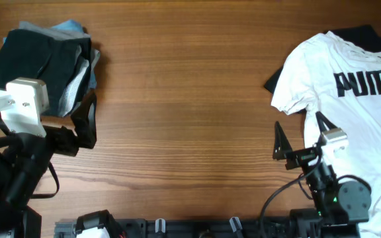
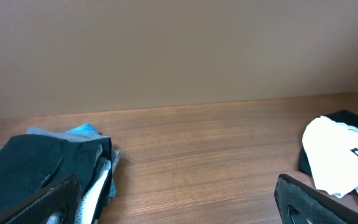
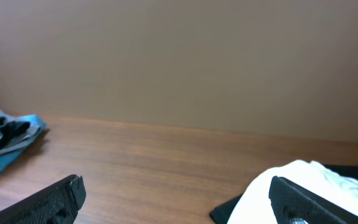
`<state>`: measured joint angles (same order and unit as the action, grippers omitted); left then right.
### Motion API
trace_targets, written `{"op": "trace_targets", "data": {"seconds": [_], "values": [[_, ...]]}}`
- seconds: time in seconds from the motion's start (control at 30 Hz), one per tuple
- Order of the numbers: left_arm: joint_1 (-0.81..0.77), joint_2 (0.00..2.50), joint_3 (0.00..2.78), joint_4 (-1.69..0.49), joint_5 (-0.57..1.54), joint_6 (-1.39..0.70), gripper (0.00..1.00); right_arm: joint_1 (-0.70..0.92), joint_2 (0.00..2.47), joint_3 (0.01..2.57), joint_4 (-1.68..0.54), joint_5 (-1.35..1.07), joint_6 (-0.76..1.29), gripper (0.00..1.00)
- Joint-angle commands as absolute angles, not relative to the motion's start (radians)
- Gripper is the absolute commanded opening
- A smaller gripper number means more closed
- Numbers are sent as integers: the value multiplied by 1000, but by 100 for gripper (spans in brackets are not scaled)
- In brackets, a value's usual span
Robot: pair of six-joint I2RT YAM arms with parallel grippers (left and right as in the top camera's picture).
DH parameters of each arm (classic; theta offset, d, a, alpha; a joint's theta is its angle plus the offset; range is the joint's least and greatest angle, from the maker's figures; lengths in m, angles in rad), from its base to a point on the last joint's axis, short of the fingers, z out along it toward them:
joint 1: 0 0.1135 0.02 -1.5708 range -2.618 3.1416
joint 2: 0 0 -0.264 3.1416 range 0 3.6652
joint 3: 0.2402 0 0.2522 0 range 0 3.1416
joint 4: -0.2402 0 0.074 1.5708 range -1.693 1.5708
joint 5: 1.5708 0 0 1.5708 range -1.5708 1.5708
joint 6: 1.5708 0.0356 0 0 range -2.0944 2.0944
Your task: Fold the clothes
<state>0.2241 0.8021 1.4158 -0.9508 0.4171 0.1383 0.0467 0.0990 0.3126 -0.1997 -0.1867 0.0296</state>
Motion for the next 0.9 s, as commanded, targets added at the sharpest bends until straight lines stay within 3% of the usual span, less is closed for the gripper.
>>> {"op": "trace_targets", "data": {"seconds": [0.0,0.13,0.87], "values": [[221,803,1414,-949,426,157,100,38,4,191,-173,-211,56,100],[220,803,1414,-949,426,157,100,38,3,1,47,-210,139,100],[220,803,1414,-952,426,157,100,38,11,5,18,-204,136,100]]}}
